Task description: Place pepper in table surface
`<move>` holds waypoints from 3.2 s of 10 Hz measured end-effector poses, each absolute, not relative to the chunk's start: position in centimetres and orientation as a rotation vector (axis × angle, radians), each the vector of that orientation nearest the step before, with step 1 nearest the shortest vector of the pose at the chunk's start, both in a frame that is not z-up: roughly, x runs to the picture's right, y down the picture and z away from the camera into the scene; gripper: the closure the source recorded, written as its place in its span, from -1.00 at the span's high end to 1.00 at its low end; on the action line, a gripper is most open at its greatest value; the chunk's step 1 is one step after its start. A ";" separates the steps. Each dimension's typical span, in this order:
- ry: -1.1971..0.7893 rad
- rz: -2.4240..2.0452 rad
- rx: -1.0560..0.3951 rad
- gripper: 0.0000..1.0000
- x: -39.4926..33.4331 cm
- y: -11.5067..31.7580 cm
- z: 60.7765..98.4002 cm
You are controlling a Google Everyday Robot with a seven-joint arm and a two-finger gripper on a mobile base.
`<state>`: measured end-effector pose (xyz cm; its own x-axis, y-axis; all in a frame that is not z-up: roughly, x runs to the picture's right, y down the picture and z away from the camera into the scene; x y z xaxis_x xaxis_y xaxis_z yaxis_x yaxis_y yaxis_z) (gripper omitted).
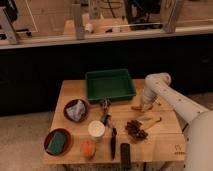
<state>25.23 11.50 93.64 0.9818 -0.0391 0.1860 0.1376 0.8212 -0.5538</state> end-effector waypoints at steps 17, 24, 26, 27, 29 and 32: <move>-0.170 -0.094 -0.600 -1.00 25.2 11.5 93.6; -0.170 -0.094 -0.600 -0.11 25.2 11.5 93.6; -0.170 -0.095 -0.600 0.14 25.2 11.5 93.6; -0.170 -0.095 -0.600 0.09 25.2 11.5 93.7; -0.179 -0.107 -0.593 -0.24 25.2 11.3 93.6; -0.239 -0.131 -0.600 -0.85 24.6 11.1 93.5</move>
